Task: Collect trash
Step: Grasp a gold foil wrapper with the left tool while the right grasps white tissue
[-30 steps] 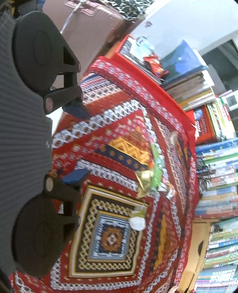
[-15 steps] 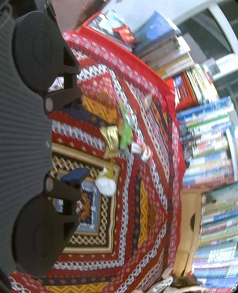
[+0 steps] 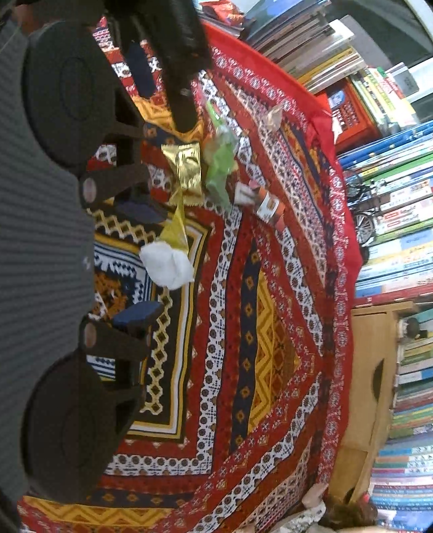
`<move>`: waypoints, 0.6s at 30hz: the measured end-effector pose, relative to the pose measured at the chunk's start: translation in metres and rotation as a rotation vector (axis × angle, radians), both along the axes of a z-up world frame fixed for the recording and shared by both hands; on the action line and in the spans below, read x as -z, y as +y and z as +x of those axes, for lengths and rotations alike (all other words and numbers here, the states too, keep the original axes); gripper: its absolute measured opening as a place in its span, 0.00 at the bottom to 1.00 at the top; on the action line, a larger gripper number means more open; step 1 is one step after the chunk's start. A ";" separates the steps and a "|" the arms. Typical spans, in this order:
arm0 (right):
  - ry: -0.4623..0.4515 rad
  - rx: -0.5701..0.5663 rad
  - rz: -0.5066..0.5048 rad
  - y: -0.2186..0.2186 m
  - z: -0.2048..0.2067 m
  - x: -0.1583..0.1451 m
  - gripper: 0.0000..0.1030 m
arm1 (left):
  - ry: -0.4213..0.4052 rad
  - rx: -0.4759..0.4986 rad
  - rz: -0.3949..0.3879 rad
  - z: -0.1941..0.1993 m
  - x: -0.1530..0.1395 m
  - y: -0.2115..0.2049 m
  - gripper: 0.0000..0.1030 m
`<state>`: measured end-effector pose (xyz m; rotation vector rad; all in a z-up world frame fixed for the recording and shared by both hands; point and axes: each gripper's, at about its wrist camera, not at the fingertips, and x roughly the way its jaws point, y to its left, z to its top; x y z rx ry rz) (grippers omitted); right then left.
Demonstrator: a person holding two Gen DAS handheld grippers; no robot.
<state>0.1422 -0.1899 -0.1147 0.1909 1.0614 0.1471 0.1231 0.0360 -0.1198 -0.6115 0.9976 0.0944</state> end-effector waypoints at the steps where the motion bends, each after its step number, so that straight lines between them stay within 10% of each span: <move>1: 0.005 -0.004 0.002 -0.002 0.003 0.002 0.65 | 0.011 -0.022 -0.015 0.006 0.004 -0.002 0.73; 10: 0.041 -0.093 0.001 -0.005 0.033 0.028 0.65 | 0.130 -0.165 -0.005 0.047 0.036 -0.019 0.71; 18: 0.094 -0.163 0.047 -0.001 0.048 0.045 0.54 | 0.152 -0.209 0.032 0.057 0.046 -0.026 0.36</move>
